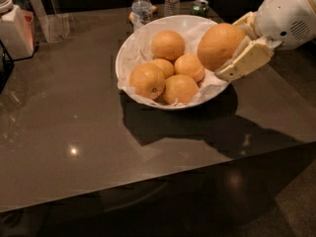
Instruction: Pick orange from white bowl
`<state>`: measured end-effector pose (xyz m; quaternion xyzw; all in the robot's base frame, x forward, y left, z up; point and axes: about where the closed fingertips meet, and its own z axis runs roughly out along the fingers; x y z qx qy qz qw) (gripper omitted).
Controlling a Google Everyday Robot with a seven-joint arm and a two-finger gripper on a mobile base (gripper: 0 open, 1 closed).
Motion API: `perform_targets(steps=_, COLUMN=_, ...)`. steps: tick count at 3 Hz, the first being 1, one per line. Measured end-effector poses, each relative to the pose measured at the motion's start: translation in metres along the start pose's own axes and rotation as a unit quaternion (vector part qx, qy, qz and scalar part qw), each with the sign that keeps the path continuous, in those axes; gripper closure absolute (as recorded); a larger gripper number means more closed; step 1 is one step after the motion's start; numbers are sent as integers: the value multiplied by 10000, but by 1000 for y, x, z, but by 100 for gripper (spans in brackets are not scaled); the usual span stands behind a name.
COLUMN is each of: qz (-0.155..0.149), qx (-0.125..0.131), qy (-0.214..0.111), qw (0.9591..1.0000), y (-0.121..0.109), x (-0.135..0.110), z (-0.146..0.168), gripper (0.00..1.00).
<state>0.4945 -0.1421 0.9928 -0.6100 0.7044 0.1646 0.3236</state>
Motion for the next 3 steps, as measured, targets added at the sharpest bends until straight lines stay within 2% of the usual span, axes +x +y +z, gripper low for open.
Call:
perform_targets(steps=1, qz=166, qx=40, qy=-156, qw=9997, y=15, x=8, z=-15, gripper=100)
perform_targets(steps=2, qz=641, qx=-5, qy=-361, qw=9973, y=39, x=36, z=-23, gripper=100)
perform_targets(steps=3, qz=966, qx=55, qy=-446, qw=9943, y=59, x=54, z=-33, gripper=100)
